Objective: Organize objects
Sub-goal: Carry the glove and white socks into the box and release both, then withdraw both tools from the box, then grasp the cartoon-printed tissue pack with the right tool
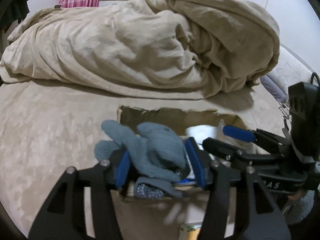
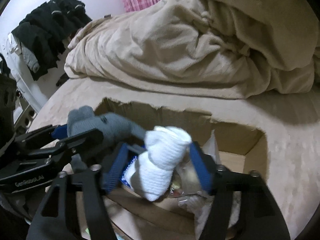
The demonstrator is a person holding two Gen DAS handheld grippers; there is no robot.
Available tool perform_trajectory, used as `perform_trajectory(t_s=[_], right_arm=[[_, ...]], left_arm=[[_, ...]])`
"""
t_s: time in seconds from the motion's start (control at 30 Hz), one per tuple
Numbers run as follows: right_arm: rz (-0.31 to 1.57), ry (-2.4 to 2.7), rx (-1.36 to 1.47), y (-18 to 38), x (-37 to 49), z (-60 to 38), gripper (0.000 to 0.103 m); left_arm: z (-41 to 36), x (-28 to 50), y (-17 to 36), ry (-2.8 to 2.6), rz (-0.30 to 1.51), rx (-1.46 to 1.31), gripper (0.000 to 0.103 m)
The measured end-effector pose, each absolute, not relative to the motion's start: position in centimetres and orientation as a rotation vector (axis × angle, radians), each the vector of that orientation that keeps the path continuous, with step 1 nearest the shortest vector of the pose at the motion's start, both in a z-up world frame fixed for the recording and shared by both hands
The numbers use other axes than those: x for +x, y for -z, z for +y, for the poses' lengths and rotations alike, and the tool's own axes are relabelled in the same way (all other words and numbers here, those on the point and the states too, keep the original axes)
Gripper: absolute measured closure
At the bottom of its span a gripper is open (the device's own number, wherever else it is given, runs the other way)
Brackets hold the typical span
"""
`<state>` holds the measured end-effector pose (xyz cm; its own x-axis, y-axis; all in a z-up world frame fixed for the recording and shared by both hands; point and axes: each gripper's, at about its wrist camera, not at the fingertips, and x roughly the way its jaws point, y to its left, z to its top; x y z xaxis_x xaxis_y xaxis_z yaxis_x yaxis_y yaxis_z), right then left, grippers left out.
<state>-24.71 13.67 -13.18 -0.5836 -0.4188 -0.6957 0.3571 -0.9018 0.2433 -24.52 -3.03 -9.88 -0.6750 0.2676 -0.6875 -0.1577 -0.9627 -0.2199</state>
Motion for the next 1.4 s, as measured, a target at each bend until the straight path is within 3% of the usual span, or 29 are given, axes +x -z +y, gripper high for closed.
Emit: perform_trajectory(t_s=[0.2, 0.3, 0.67, 0.73, 0.97, 1.4], right_arm=[[-0.114, 2.496, 1.069, 11.2, -22.7, 14.3, 0.031], [-0.097, 2.504, 1.044, 10.1, -21.0, 14.5, 0.031], [-0.124, 2.536, 0.993, 6.4, -14.9, 15.2, 0.031], [-0.131, 2.528, 1.001, 6.1, -13.8, 15.1, 0.031], [-0.144, 2.506, 1.025, 6.5, -11.2, 14.5, 0.025], [-0.153, 2.465, 1.178, 12.0, -10.1, 12.6, 0.025]], left_arm=[[-3.3, -22.2, 7.2, -2.690, -0.200, -1.080, 0.044], [-3.6, -20.7, 5.8, -2.706, -0.208, -1.051, 0.035], [-4.0, -13.6, 1.6, -2.763, -0.181, -0.982, 0.032], [-4.1, -12.6, 1.7, -2.767, -0.178, -0.984, 0.023], [-4.9, -10.0, 4.2, -2.756, -0.205, -1.072, 0.023], [-7.0, -8.0, 10.0, -2.732, -0.243, -1.225, 0.022]])
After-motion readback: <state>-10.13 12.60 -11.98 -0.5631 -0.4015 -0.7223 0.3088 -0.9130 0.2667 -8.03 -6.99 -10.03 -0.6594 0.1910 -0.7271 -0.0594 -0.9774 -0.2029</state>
